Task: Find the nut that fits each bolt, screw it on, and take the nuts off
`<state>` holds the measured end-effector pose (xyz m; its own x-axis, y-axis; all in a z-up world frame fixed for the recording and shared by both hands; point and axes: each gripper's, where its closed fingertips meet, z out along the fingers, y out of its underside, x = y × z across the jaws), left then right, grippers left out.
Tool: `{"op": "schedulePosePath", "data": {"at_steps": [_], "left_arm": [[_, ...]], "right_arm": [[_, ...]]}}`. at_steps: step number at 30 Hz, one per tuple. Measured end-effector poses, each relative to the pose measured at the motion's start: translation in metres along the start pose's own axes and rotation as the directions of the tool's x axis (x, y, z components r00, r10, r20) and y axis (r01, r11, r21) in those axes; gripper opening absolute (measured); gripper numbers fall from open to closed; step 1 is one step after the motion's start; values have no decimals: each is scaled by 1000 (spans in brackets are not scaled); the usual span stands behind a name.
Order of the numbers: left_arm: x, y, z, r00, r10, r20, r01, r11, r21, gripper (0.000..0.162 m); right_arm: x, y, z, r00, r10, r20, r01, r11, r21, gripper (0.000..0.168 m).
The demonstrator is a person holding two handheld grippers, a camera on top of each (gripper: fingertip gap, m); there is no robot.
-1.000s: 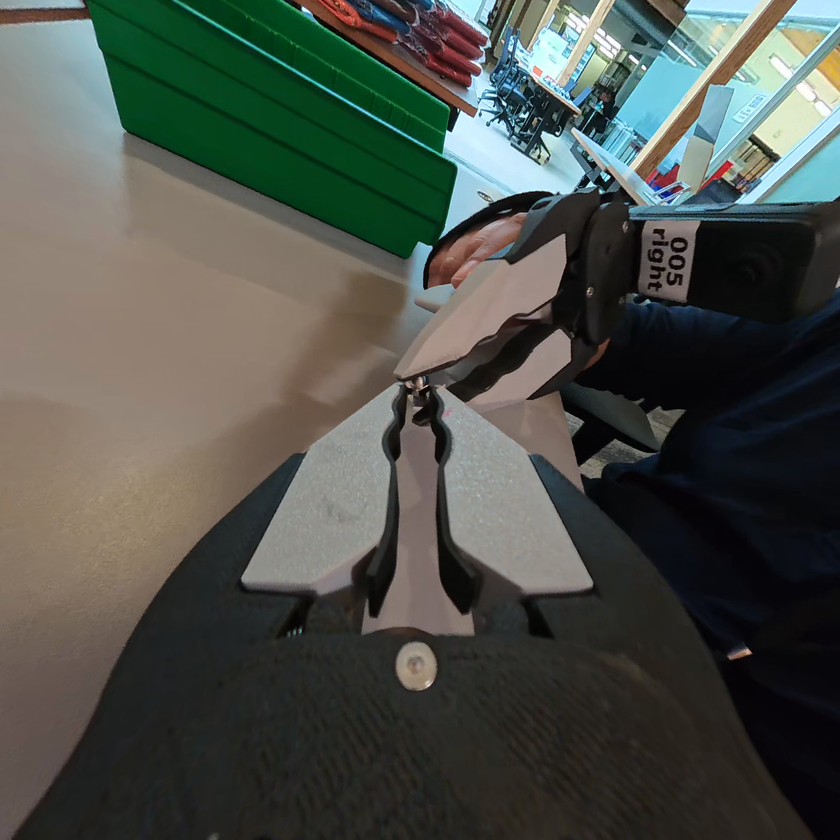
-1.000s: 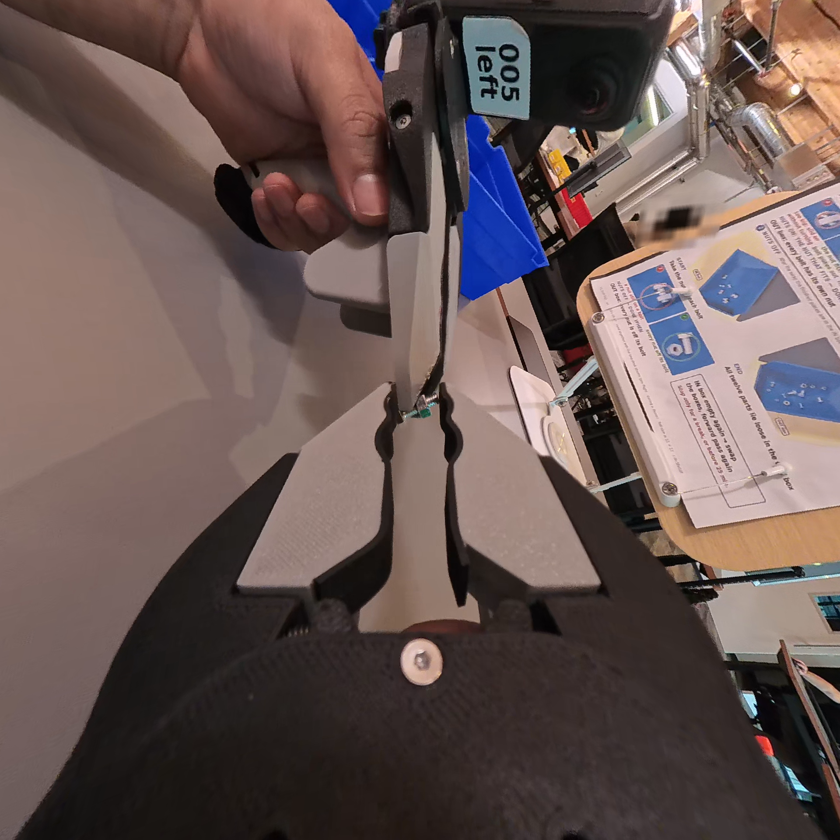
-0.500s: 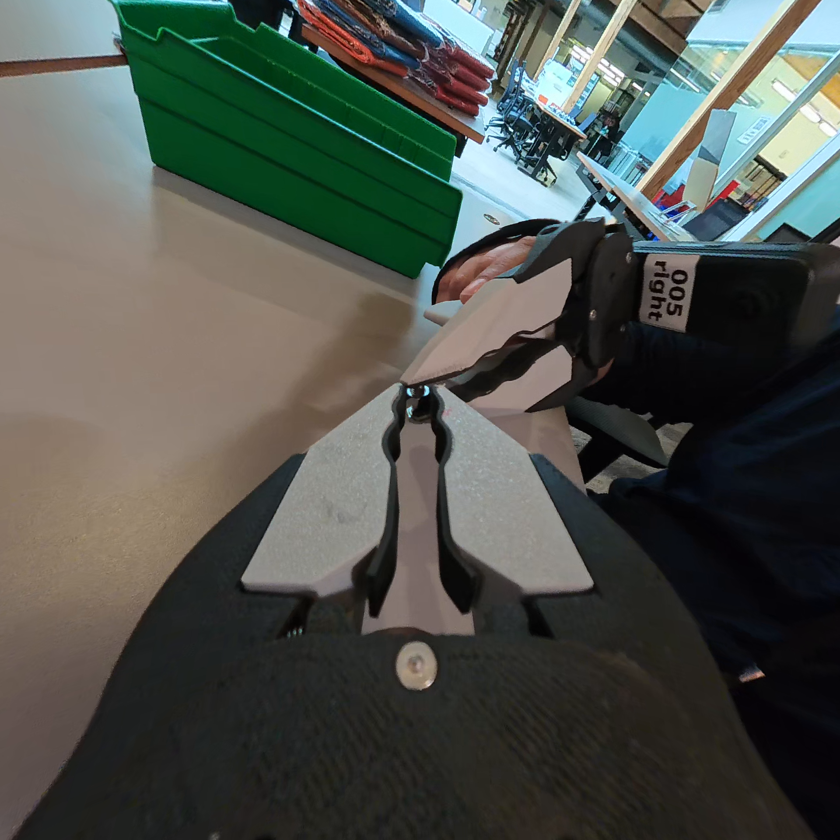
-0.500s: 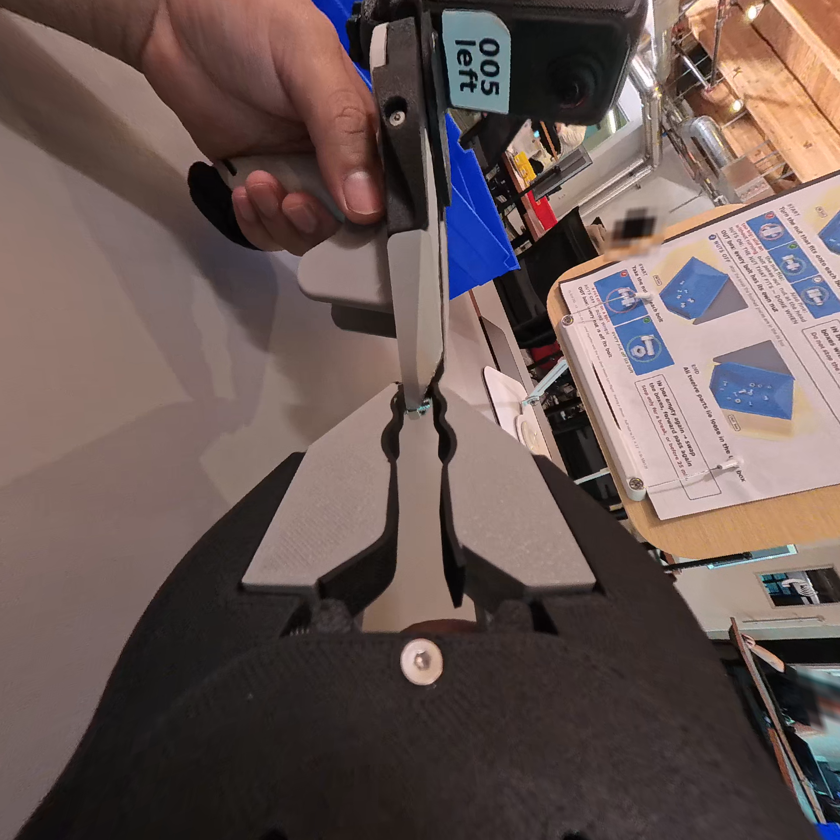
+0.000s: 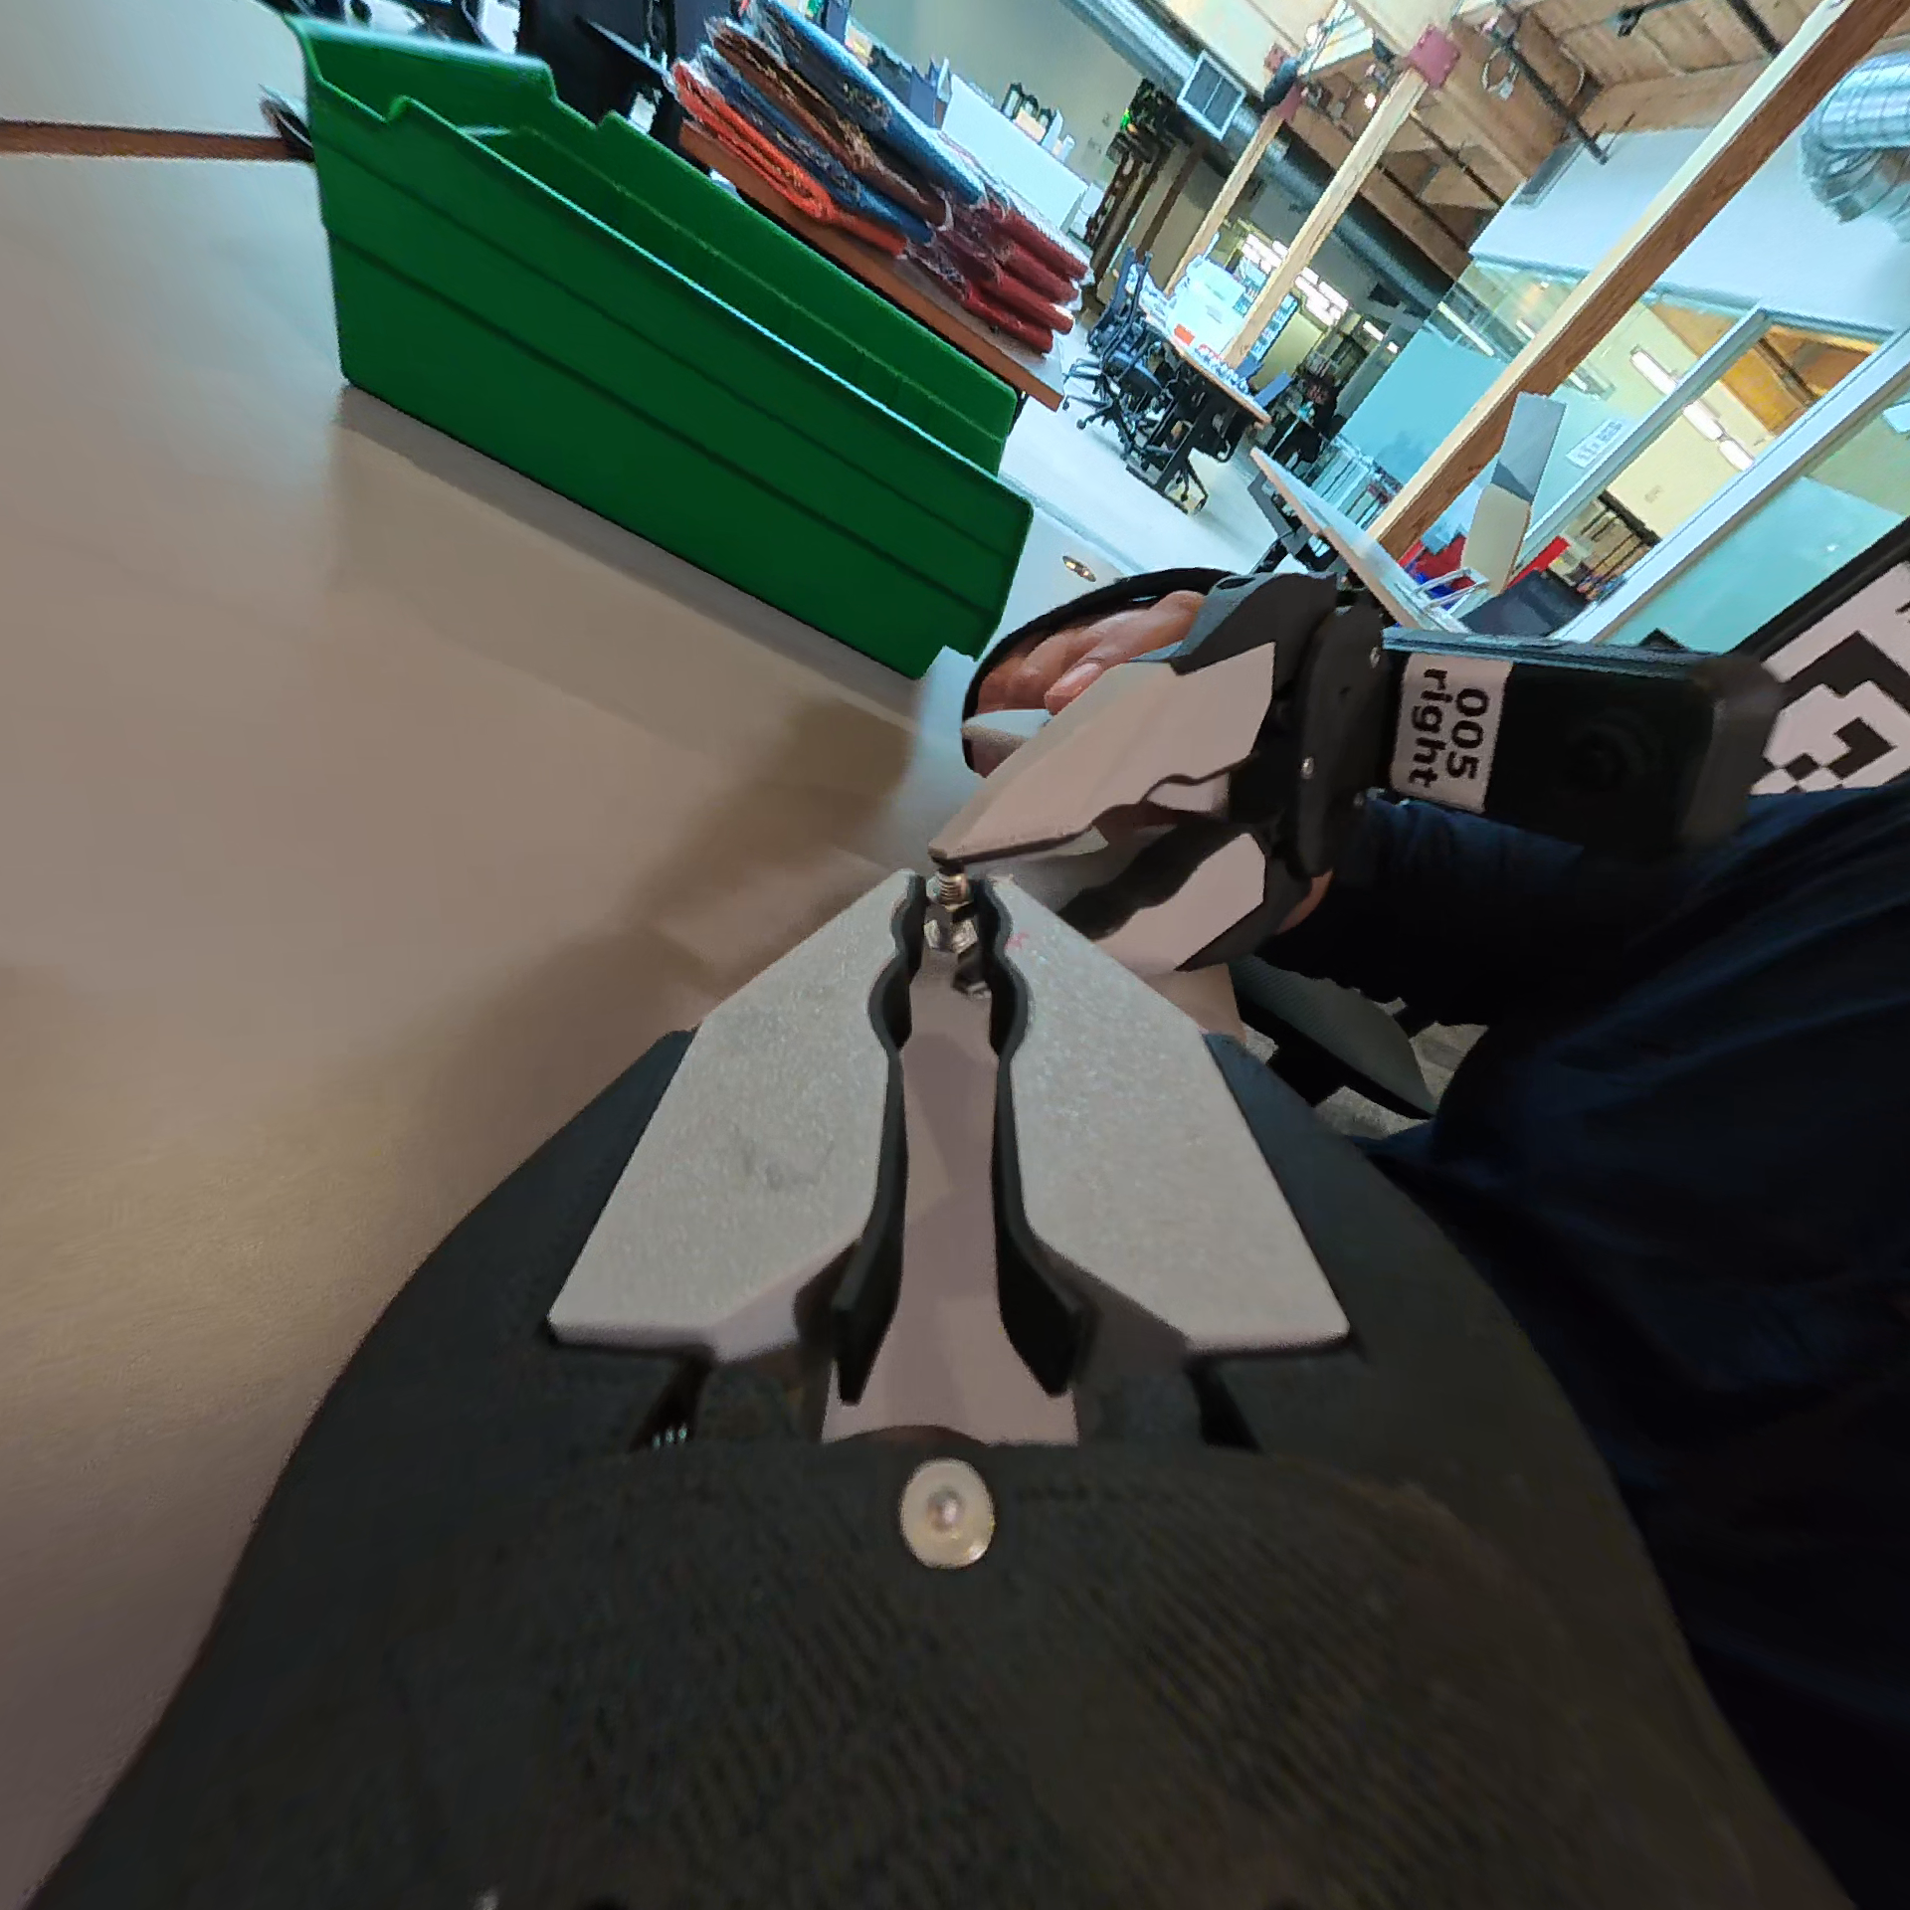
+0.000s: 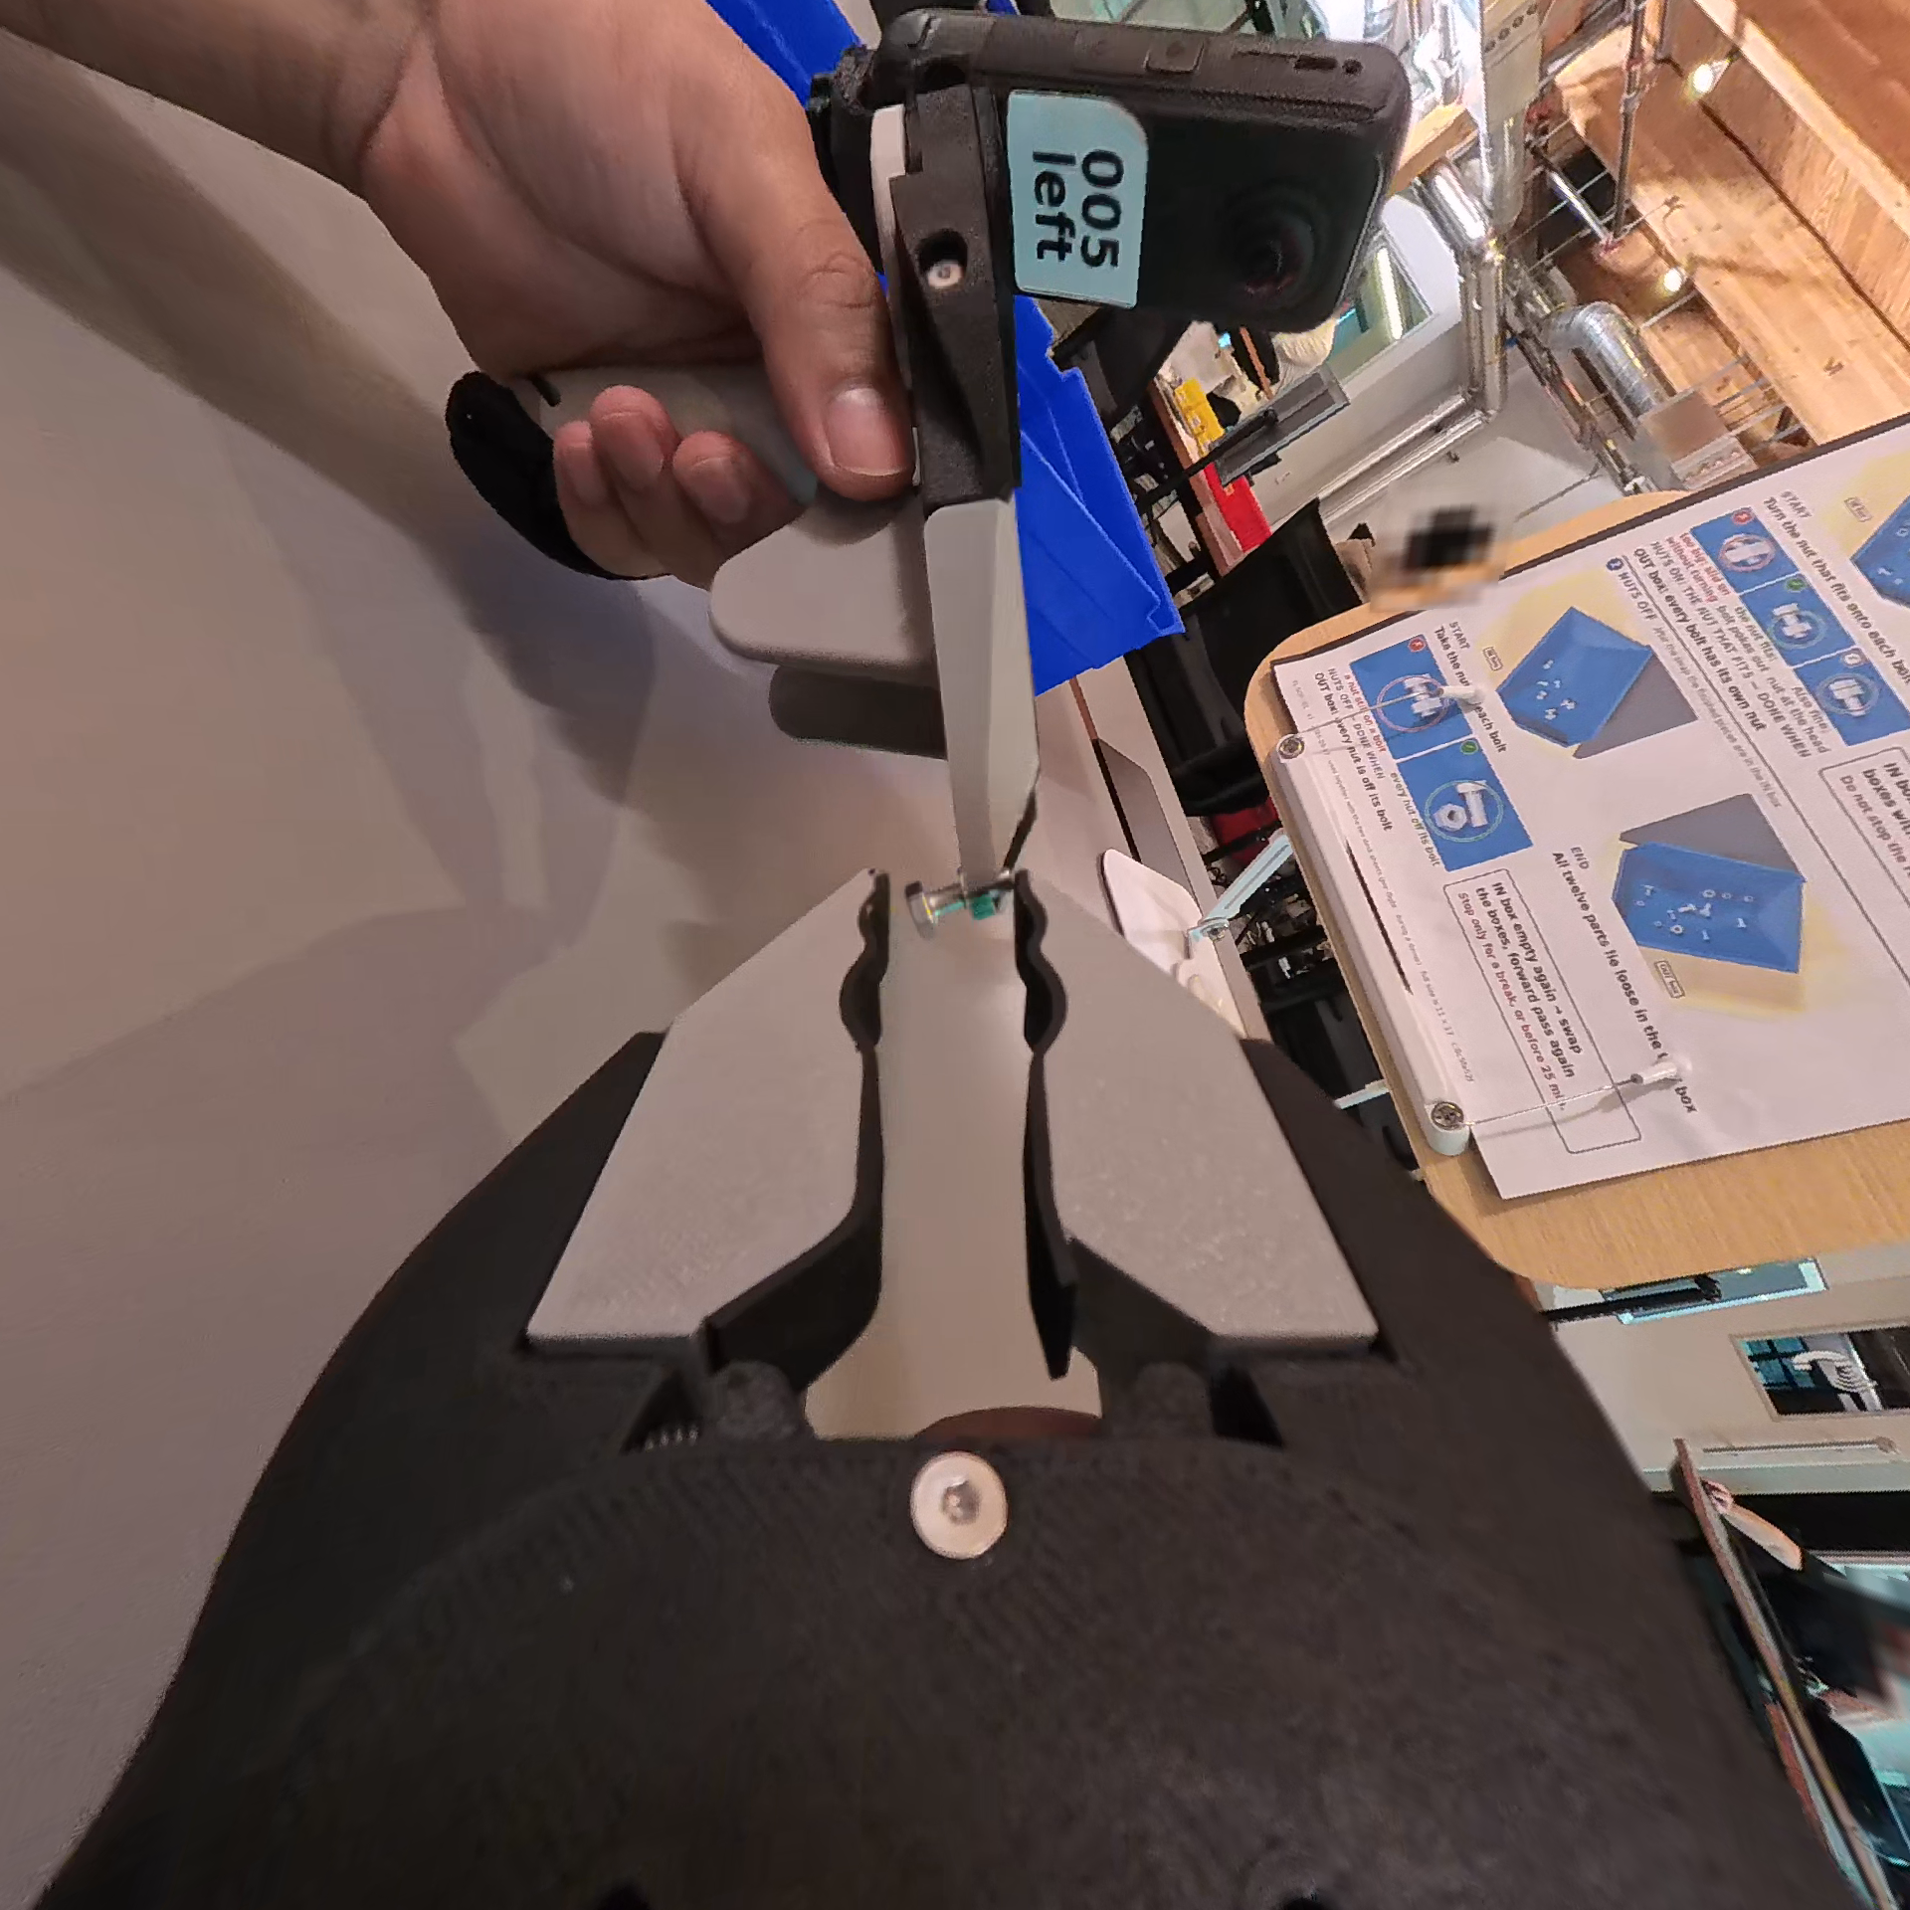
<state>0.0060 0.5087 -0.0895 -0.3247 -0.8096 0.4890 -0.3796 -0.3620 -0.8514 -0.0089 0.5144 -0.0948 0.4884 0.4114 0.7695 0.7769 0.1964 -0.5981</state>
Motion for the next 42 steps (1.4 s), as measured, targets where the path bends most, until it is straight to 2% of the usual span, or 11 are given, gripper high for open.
{"op": "schedulePosePath", "data": {"at_steps": [8,11,18,42], "left_arm": [[4,2,-1,998,-45,-46,45,999,-2,7],[7,5,1,994,-78,-77,76,997,-21,8],[8,10,0,993,-85,-81,82,995,-50,8],[11,13,-1,991,-88,-96,82,994,-67,8]], "right_arm": [[-2,0,-1,1000,-27,9,27,1000,3,24],[-5,-2,-3,998,-57,20,56,998,13,18],[-10,-2,-3,991,-130,20,129,992,6,18],[-13,-4,-5,992,-121,40,120,993,23,18]]}}
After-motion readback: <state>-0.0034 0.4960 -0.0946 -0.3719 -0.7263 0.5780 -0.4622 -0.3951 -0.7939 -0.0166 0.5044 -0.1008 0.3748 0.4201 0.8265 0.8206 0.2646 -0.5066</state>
